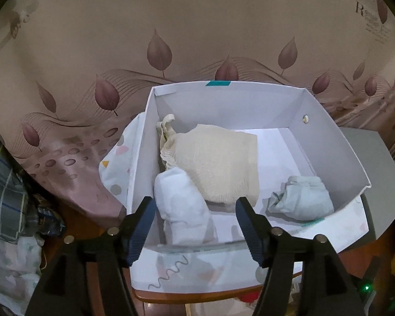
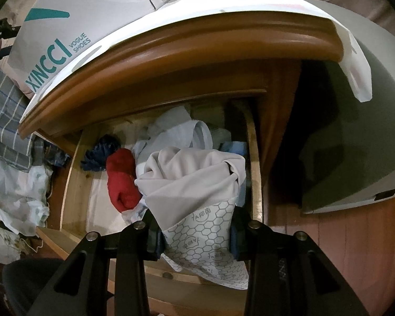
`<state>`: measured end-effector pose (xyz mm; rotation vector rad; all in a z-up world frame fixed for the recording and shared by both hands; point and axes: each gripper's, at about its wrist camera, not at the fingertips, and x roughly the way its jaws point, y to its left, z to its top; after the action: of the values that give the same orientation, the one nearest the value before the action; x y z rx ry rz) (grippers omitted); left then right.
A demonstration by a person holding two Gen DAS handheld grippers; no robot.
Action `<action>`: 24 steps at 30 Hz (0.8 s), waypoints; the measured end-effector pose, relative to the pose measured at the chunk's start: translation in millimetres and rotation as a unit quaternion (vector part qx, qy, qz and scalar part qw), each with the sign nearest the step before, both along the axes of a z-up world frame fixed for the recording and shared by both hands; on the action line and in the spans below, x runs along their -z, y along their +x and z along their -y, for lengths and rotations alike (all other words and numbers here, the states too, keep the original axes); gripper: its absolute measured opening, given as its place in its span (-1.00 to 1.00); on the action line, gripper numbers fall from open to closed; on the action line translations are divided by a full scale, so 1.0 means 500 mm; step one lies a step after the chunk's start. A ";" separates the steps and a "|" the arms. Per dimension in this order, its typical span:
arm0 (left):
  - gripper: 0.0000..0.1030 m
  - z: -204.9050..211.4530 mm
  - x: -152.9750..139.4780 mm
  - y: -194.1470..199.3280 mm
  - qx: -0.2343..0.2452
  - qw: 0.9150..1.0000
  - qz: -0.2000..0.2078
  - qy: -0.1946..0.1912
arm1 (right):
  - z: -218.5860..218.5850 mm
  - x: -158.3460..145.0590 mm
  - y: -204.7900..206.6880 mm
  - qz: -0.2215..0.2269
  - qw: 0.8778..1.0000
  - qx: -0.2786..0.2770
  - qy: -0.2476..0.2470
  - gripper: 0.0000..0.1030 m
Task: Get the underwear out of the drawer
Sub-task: 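Move the left gripper back to the drawer while the right gripper carries the grey cloth to the box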
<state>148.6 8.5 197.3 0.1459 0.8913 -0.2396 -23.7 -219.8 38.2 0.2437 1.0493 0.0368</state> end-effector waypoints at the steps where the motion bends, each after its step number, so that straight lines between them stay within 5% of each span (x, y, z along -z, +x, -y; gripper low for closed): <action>1: 0.27 -0.002 -0.004 -0.009 -0.001 1.000 0.007 0.000 | -0.001 0.000 0.000 0.000 1.000 0.000 0.000 -0.35; 13: 0.28 -0.020 -0.025 -0.225 -0.026 0.989 0.139 0.029 | -0.016 -0.004 -0.007 0.011 1.000 -0.008 -0.017 -0.35; 18: 0.29 -0.055 0.024 -0.291 -0.049 0.991 0.127 -0.007 | -0.035 -0.027 -0.017 0.041 0.998 -0.027 -0.037 -0.35; 24: 0.29 -0.065 0.133 -0.337 -0.089 0.989 0.111 0.029 | -0.037 -0.059 -0.030 0.053 0.997 -0.038 -0.035 -0.35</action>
<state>-19.6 41.0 131.0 0.1436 0.6853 -0.0301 -38.8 -201.0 67.9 0.1378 0.9512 0.0803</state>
